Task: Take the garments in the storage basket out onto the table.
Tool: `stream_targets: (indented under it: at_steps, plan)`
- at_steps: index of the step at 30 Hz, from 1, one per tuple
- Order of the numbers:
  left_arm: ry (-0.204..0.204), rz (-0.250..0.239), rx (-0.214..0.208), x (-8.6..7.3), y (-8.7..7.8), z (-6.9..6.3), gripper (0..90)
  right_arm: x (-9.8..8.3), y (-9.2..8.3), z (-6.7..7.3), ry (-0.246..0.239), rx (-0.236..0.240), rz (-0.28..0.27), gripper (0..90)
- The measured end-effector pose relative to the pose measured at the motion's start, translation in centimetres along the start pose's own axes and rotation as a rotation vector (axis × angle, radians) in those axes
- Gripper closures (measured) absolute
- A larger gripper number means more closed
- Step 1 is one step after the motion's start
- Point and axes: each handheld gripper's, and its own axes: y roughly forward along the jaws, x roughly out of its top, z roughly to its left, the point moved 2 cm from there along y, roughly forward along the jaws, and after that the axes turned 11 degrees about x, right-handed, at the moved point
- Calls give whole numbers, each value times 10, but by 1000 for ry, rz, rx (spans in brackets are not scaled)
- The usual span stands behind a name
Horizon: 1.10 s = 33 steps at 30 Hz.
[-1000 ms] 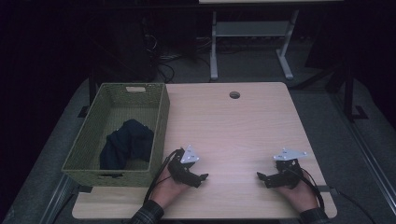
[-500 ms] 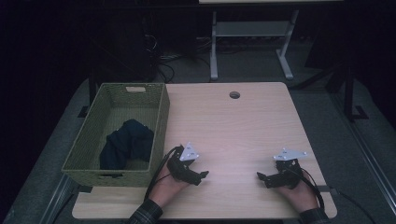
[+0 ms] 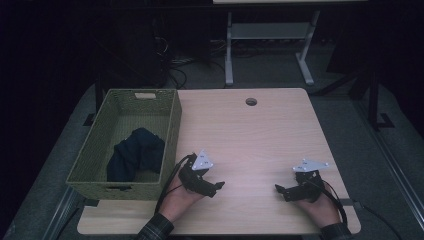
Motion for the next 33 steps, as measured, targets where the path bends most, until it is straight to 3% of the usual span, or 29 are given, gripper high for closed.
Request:
stream_targets:
  at_steps: [15,33]
  plan:
    - [-21,-16,1,10,-11,8,124,0,0,0,4,-2,-2,6]
    - [-3,-7,-6,22,-16,10,128,0,0,0,4,-2,-2,6]
